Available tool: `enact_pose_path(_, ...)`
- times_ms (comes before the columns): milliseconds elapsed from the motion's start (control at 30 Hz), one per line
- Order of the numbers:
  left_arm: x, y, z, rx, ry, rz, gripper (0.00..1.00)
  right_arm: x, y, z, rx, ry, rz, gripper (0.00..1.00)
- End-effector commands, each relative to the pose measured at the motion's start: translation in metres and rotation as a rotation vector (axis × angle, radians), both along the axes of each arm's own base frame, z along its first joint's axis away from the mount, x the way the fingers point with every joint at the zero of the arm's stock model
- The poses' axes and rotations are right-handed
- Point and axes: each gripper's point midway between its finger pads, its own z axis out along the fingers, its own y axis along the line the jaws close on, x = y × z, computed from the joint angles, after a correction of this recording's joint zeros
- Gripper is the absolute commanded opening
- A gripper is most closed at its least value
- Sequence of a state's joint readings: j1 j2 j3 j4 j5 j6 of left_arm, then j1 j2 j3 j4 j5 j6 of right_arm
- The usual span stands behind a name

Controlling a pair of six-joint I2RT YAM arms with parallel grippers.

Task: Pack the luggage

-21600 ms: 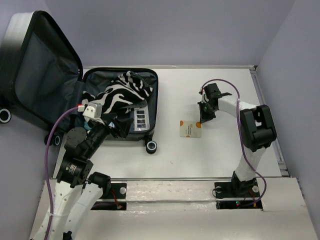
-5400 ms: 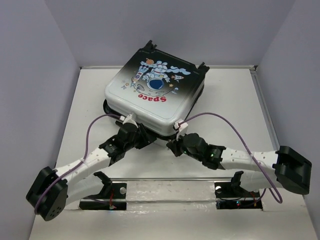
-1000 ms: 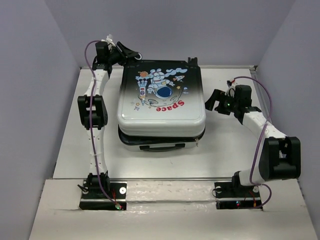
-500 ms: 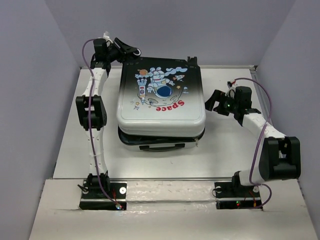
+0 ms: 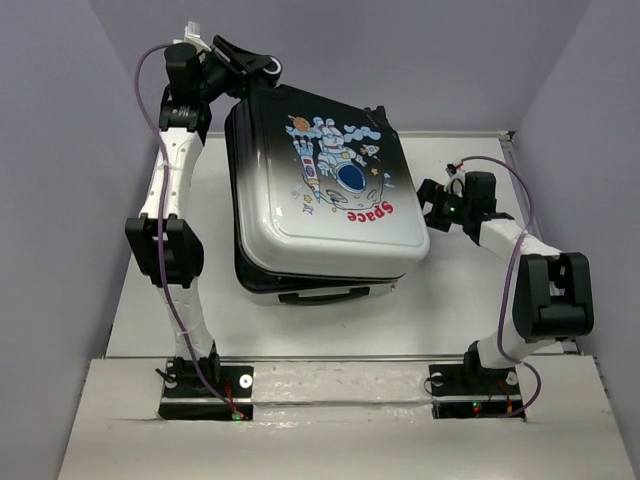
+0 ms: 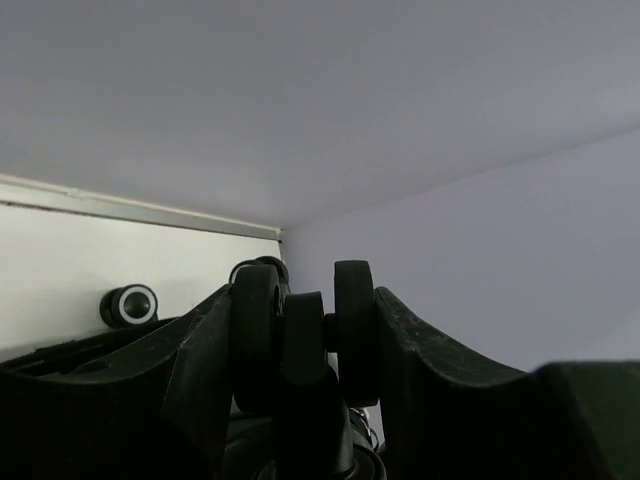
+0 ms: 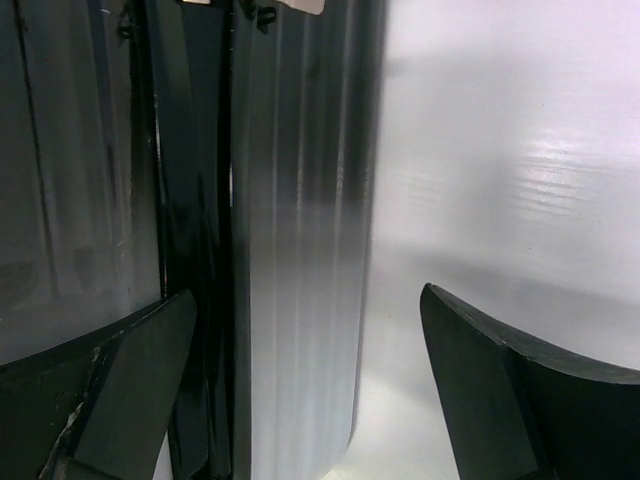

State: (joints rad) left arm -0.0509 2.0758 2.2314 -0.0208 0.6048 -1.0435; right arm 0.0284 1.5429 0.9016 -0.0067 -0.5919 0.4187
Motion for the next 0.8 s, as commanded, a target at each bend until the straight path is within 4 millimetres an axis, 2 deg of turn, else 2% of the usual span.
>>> enact_pose_path(0, -0.058, 0.009, 0.057, 0.047, -0.153, 0.001, 0.06, 0.003, 0.007, -0.004, -0.032, 0.002, 0.022, 0.99)
enact_pose_path(33, -0.066, 0.014, 0.059, 0.057, -0.164, 0.02, 0.06, 0.004, 0.007, -0.003, -0.034, 0.001, 0.02, 0.99)
enact_pose_path(67, -0.061, 0.019, 0.032, 0.071, -0.115, 0.028, 0.06, 0.003, 0.006, -0.002, -0.036, -0.002, 0.019, 0.99)
enact_pose_path(133, -0.065, 0.026, 0.017, 0.078, -0.095, 0.038, 0.06, 0.002, 0.005, 0.001, -0.04, -0.008, 0.013, 0.99)
enact_pose_path(167, -0.062, 0.03, -0.008, 0.082, -0.054, 0.044, 0.06, 0.001, 0.004, 0.001, -0.046, -0.007, 0.008, 0.99)
enact_pose_path(200, -0.059, 0.043, -0.019, 0.084, -0.032, 0.068, 0.06, 0.0, 0.004, 0.002, -0.05, -0.012, 0.007, 0.99)
enact_pose_path(233, -0.059, 0.047, -0.027, 0.092, -0.021, 0.076, 0.06, -0.001, 0.003, 0.005, -0.054, -0.021, 0.003, 0.99)
enact_pose_path(267, -0.057, 0.055, -0.049, 0.097, 0.02, 0.088, 0.06, -0.002, 0.001, 0.007, -0.062, -0.023, -0.008, 0.99)
enact_pose_path(333, -0.055, 0.061, -0.067, 0.106, 0.048, 0.098, 0.06, -0.003, -0.001, 0.01, -0.068, -0.031, -0.014, 0.99)
enact_pose_path(367, -0.053, 0.069, -0.083, 0.11, 0.073, 0.112, 0.06, -0.004, -0.002, 0.016, -0.075, -0.044, -0.021, 0.99)
enact_pose_path(467, -0.047, 0.079, -0.108, 0.122, 0.112, 0.119, 0.06, -0.005, -0.005, 0.025, -0.082, -0.06, -0.035, 0.99)
enact_pose_path(633, -0.031, 0.081, -0.127, 0.137, 0.125, 0.084, 0.06, -0.014, -0.008, 0.053, -0.093, -0.115, -0.053, 0.98)
enact_pose_path(700, -0.026, 0.081, -0.127, 0.143, 0.118, 0.084, 0.06, -0.018, -0.012, 0.062, -0.107, -0.13, -0.069, 0.98)
enact_pose_path(767, -0.024, 0.081, -0.132, 0.15, 0.12, 0.078, 0.06, -0.026, -0.014, 0.085, -0.113, -0.196, -0.076, 0.96)
